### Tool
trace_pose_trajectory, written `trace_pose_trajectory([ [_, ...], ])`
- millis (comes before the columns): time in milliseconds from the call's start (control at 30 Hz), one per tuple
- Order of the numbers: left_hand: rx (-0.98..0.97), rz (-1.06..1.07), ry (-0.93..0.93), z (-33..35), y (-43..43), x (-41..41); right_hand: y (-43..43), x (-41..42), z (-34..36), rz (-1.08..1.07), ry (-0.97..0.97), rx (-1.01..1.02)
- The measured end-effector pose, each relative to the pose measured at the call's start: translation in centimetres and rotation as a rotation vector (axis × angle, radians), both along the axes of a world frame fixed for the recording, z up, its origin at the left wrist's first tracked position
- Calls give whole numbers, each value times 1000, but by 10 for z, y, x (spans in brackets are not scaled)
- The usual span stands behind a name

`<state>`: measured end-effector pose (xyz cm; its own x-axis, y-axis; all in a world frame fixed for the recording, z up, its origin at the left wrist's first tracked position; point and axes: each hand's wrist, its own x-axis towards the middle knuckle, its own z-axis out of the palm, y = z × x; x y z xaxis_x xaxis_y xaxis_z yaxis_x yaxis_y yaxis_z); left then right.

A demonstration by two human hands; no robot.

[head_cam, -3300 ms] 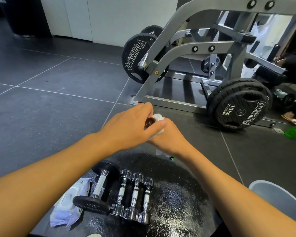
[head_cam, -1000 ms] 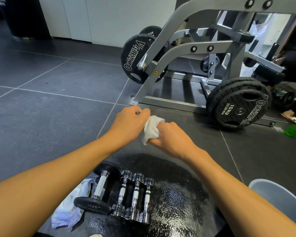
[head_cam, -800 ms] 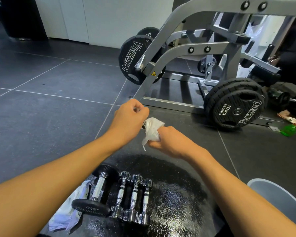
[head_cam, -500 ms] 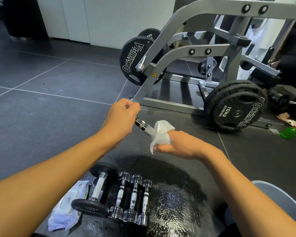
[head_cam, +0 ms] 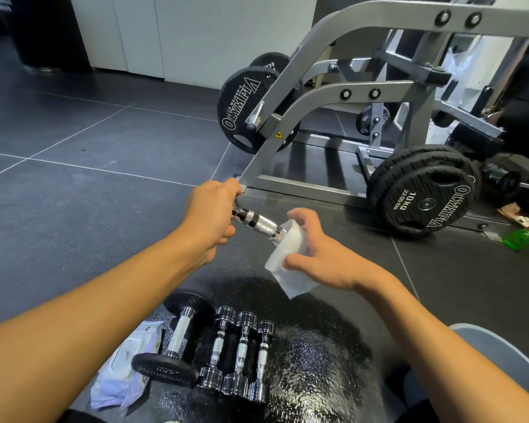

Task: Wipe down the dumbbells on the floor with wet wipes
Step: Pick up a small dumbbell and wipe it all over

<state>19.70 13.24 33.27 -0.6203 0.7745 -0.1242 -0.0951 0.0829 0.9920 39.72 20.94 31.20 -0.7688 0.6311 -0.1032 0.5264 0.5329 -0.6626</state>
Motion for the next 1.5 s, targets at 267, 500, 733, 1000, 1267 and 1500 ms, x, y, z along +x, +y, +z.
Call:
trace_pose_trajectory([
  [267, 5, 15, -204, 1, -3, 0, -5, -24, -5, -470, 645, 56],
  [500, 80, 11, -193, 5, -4, 6, -10, -39, -11, -590, 642, 44],
  [733, 313, -115, 472, 12, -12, 15, -9, -41, 14, -734, 698, -910],
  [1000, 16, -77, -400, 3, -3, 16, 4, -34, 25, -623, 968, -470],
  [1267, -32, -215, -674, -3, -4, 60, 17, -37, 40, -727, 1452, -1021],
  [1500, 53, -429, -437, -9, -2, 71, 14, -36, 41, -782, 1365, -1068],
])
